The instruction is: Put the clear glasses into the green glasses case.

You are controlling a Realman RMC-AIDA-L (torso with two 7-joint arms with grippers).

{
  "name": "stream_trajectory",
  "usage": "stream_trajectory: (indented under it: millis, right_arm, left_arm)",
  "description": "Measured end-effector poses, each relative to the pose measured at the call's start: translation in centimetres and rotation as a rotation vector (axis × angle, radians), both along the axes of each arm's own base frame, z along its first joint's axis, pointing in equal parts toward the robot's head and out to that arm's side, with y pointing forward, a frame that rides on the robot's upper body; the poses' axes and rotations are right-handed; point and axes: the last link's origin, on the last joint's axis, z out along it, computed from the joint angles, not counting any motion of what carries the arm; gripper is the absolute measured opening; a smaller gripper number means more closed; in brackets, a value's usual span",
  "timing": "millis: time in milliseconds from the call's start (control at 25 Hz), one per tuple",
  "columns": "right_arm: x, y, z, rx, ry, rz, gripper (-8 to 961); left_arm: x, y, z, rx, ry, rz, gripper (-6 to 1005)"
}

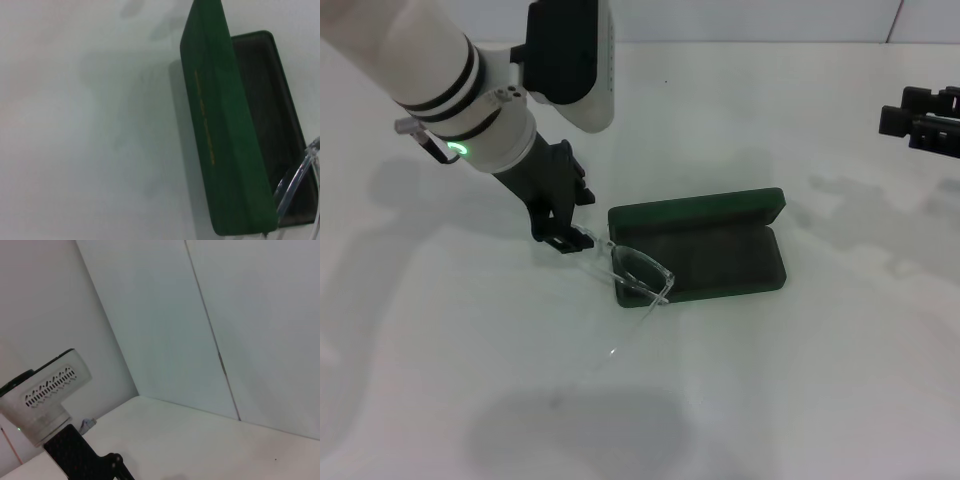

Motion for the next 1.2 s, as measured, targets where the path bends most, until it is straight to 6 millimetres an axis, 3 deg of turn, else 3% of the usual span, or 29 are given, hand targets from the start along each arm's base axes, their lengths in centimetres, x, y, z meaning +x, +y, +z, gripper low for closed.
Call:
stream_trajectory:
  millis: [320,800,1200]
  right_arm:
    - [0.0,0.0,-0.1,-0.003,0.002,0.000,491]
    - [0.3,-0.1,0.1,-0.002,0.007,-0.006,490]
    - [0.6,-0.3,0.4,-0.004,0.021,-0.012,488]
  left_arm:
    - [-0.6,-0.1,-0.3,-0.006,0.004,0.010,546]
    - [-1.4,-1.0,-0.2,-0.040,0.014,0.054,467]
    - [0.2,-1.6,0.1,-0.080,-0.041,0.054,400]
